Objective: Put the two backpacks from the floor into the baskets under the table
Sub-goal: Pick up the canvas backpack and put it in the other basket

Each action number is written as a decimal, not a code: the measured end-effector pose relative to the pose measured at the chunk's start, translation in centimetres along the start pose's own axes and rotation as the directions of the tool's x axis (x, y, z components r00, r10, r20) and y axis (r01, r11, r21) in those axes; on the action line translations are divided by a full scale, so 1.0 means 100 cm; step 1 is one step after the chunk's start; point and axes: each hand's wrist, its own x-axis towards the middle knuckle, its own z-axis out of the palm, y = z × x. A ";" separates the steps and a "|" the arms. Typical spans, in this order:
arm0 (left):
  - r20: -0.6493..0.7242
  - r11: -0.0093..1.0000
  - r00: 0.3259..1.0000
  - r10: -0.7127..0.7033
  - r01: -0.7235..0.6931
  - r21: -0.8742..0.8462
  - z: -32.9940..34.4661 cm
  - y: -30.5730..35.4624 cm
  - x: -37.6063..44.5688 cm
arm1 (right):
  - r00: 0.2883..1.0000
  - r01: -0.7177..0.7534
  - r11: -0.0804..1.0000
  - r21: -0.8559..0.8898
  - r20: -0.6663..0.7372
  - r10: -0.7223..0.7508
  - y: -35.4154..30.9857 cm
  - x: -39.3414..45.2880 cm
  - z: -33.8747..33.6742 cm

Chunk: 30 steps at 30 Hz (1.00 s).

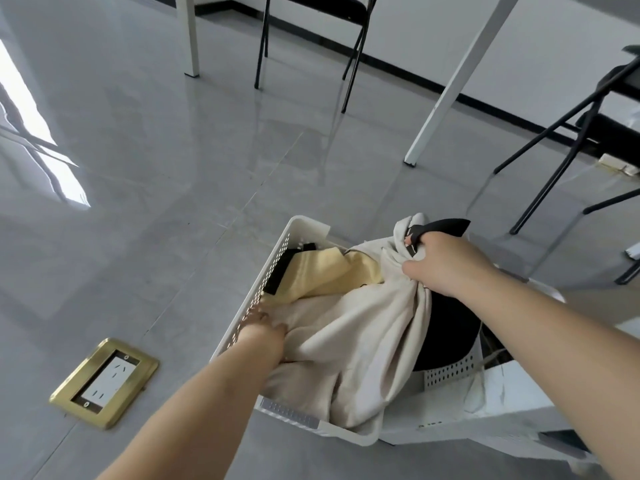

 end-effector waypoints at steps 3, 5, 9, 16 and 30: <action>-0.077 0.989 0.987 0.138 -0.142 -0.051 -0.014 0.009 -0.017 | 0.998 -0.055 0.990 0.133 -0.008 0.057 0.000 -0.004 0.005; -0.192 0.929 0.942 0.276 -0.312 -0.198 -0.013 0.011 -0.033 | 0.992 -0.127 0.954 0.271 0.032 0.123 -0.001 -0.009 0.007; -0.089 0.830 0.868 0.489 -0.494 -0.258 0.015 0.007 -0.071 | 0.971 -0.233 0.791 0.565 0.082 0.227 -0.001 -0.019 0.014; -0.485 0.854 0.796 0.362 -0.492 -0.169 0.025 0.008 -0.067 | 0.927 -0.228 -0.203 0.952 0.276 0.253 0.005 -0.032 0.012; -0.726 0.191 0.682 -0.088 -0.704 -0.684 -0.035 0.068 -0.097 | 0.989 -0.141 0.404 0.904 0.147 0.015 -0.002 -0.093 0.123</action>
